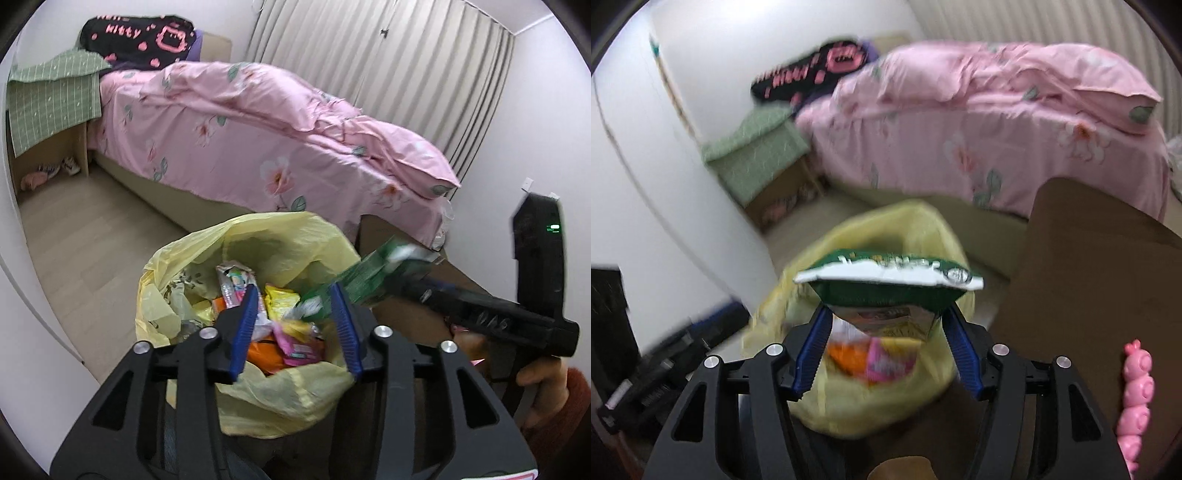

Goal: Collect trash
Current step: 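Lower the milk carton into the yellow bag and open the right gripper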

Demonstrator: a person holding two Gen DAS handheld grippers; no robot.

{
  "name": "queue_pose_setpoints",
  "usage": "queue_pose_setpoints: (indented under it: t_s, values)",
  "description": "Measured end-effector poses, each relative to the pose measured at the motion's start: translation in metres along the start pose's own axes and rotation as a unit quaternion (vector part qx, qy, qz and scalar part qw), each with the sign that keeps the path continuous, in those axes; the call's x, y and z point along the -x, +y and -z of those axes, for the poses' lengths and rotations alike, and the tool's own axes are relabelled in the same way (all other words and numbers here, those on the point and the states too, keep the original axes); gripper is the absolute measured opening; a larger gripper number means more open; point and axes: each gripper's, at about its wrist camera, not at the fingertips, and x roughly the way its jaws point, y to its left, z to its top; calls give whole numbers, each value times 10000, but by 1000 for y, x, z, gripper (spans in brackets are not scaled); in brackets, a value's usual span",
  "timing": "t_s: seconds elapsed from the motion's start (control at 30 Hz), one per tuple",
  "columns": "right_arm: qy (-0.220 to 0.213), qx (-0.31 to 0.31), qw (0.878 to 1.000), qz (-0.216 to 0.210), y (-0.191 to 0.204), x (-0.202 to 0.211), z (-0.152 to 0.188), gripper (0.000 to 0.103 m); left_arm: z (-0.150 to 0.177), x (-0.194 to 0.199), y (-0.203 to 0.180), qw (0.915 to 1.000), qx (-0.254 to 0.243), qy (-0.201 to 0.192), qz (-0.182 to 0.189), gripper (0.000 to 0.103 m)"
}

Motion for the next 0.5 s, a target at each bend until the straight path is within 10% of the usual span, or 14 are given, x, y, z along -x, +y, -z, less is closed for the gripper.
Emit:
queue_pose_setpoints:
  t_s: [0.2,0.37,0.5]
  values:
    - [-15,233,9994,270,-5,-9,6,62,0,25,-6,9999,77,-83,-31,41]
    - [895,870,9909,500,1,-33,24,62,-5,41,-11,9995,73,-295,-40,47]
    - [345,897,9949,310,7,-22,20,62,-4,40,-13,9995,140,-288,5,48]
